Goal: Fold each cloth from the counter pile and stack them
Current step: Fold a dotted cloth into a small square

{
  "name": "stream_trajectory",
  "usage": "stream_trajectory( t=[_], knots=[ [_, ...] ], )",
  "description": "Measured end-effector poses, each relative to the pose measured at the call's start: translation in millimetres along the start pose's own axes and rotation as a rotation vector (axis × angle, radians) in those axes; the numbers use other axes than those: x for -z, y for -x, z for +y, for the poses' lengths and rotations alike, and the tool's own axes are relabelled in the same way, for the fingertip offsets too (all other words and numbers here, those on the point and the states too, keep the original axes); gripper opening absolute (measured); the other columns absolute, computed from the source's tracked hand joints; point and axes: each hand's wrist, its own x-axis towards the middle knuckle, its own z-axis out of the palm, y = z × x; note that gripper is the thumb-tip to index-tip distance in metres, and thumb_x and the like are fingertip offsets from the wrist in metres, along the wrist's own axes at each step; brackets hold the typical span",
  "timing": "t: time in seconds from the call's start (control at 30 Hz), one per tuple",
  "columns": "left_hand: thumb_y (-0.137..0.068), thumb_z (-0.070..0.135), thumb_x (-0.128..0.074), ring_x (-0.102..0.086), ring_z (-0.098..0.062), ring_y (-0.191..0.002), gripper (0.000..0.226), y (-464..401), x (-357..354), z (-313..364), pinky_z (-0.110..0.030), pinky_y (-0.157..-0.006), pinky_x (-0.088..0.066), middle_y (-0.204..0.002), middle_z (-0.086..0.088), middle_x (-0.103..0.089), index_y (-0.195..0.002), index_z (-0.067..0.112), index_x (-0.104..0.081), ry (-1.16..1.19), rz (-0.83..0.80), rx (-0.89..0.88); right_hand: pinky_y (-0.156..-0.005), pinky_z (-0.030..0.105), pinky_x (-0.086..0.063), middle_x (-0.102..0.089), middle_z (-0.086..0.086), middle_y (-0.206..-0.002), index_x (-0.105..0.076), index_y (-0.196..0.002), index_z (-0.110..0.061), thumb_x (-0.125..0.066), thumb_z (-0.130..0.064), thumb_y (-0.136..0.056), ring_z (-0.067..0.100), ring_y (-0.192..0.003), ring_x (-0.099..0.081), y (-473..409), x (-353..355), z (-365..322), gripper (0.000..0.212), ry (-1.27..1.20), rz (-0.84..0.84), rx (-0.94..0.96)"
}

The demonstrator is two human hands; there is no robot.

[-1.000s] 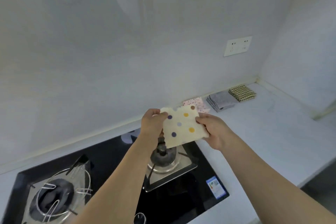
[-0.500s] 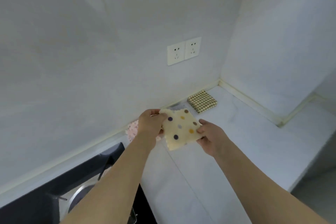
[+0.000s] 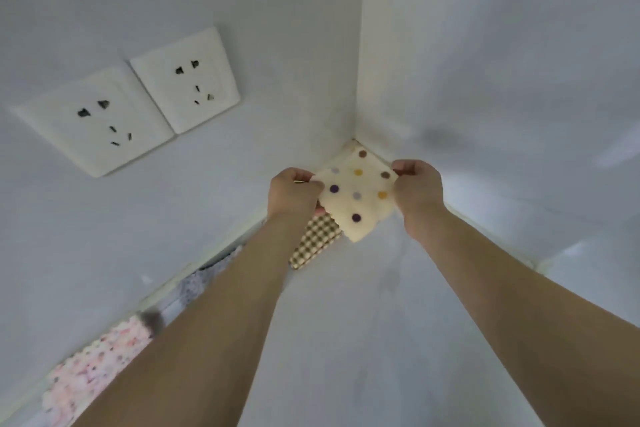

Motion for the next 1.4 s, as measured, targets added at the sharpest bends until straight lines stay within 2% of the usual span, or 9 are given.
stream_trajectory(
  t=[0.13, 0.2, 0.27, 0.33, 0.47, 0.57, 0.83, 1.13, 1.4],
  knots=[
    [-0.086, -0.002, -0.058, -0.07, -0.027, -0.075, 0.011, -43.6, -33.7, -3.2, -0.037, -0.062, -0.061, -0.087, -0.013, -0.069, -0.083, 0.009, -0.059, -0.051, 0.031, 0.02, -0.077, 0.027, -0.047, -0.058, -0.006, -0.091, -0.059, -0.091, -0.022, -0.033, 0.006, -0.078, 0.018, -0.09, -0.056, -51.6, -8.0, 12.7, 0.04, 0.185, -0.047, 0.105],
    [-0.087, 0.0, -0.059, -0.07, -0.027, -0.076, 0.011, -57.7, -40.6, -9.1, -0.035, -0.063, -0.061, -0.085, -0.01, -0.067, -0.083, 0.011, -0.059, -0.113, 0.053, 0.034, -0.089, 0.029, -0.046, -0.059, 0.0, -0.108, -0.061, -0.11, -0.018, -0.035, 0.005, -0.082, 0.019, -0.102, -0.055, -63.0, -13.0, 21.9, 0.045, 0.29, -0.108, 0.16],
    [-0.087, 0.006, -0.06, -0.07, -0.028, -0.083, 0.007, -67.4, -44.1, -17.1, -0.038, -0.075, -0.06, -0.088, -0.009, -0.068, -0.086, 0.013, -0.061, -0.193, 0.079, 0.016, -0.105, 0.034, -0.039, -0.053, 0.007, -0.129, -0.055, -0.128, -0.011, -0.036, 0.005, -0.085, 0.022, -0.12, -0.049, -70.2, -15.6, 34.4, 0.05, 0.414, -0.16, 0.262],
    [-0.087, 0.014, -0.06, -0.065, -0.026, -0.093, 0.013, -67.5, -43.7, -20.9, -0.036, -0.088, -0.054, -0.1, -0.006, -0.068, -0.099, 0.014, -0.064, -0.314, 0.116, -0.025, -0.112, 0.029, -0.027, -0.046, 0.009, -0.141, -0.05, -0.134, -0.007, -0.038, 0.004, -0.088, 0.024, -0.132, -0.039, -71.1, -13.8, 46.3, 0.048, 0.6, -0.184, 0.391],
    [-0.091, 0.016, -0.053, -0.058, -0.02, -0.091, 0.016, -44.9, -37.6, -23.5, -0.025, -0.079, -0.042, -0.104, -0.003, -0.065, -0.104, 0.014, -0.062, -0.412, 0.11, -0.127, -0.107, 0.02, -0.023, -0.047, 0.006, -0.14, -0.049, -0.135, -0.007, -0.042, 0.001, -0.091, 0.02, -0.132, -0.038, -59.4, -4.2, 55.4, 0.045, 0.715, -0.2, 0.485],
    [-0.094, 0.02, -0.052, -0.059, -0.021, -0.09, 0.016, -18.8, -31.0, -28.1, -0.026, -0.074, -0.04, -0.103, -0.001, -0.066, -0.104, 0.015, -0.063, -0.492, 0.089, -0.197, -0.105, 0.022, -0.027, -0.046, 0.002, -0.141, -0.045, -0.137, -0.01, -0.044, -0.004, -0.091, 0.019, -0.13, -0.041, -42.2, 2.6, 54.1, 0.047, 0.714, -0.252, 0.454],
    [-0.097, 0.025, -0.048, -0.051, -0.026, -0.123, 0.036, 54.9, 6.8, -41.7, -0.037, -0.099, -0.044, -0.133, -0.005, -0.054, -0.131, 0.015, -0.053, -0.741, 0.041, -0.382, -0.108, 0.031, -0.032, -0.036, -0.003, -0.149, -0.036, -0.143, -0.018, -0.042, -0.012, -0.096, 0.017, -0.134, -0.035, 52.8, 21.2, 35.1, 0.048, 0.744, -0.387, 0.409],
    [-0.097, 0.023, -0.047, -0.045, -0.026, -0.125, 0.039, 166.9, 125.4, -43.7, -0.041, -0.1, -0.043, -0.137, -0.005, -0.049, -0.135, 0.014, -0.046, -0.853, 0.155, -0.606, -0.109, 0.033, -0.03, -0.04, 0.004, -0.146, -0.038, -0.142, -0.015, -0.047, -0.01, -0.092, 0.02, -0.134, -0.035, 203.6, 13.0, 17.4, 0.05, 0.766, -0.369, 0.634],
    [-0.099, 0.024, -0.042, -0.04, -0.024, -0.131, 0.044, 268.6, 254.5, -77.2, -0.037, -0.103, -0.038, -0.144, -0.004, -0.044, -0.142, 0.014, -0.038, -0.914, 0.205, -0.598, -0.107, 0.034, -0.032, -0.043, 0.005, -0.142, -0.041, -0.139, -0.012, -0.052, -0.014, -0.092, 0.023, -0.13, -0.038, 352.8, 2.4, 30.1, 0.049, 0.77, -0.41, 0.733]
  ],
)
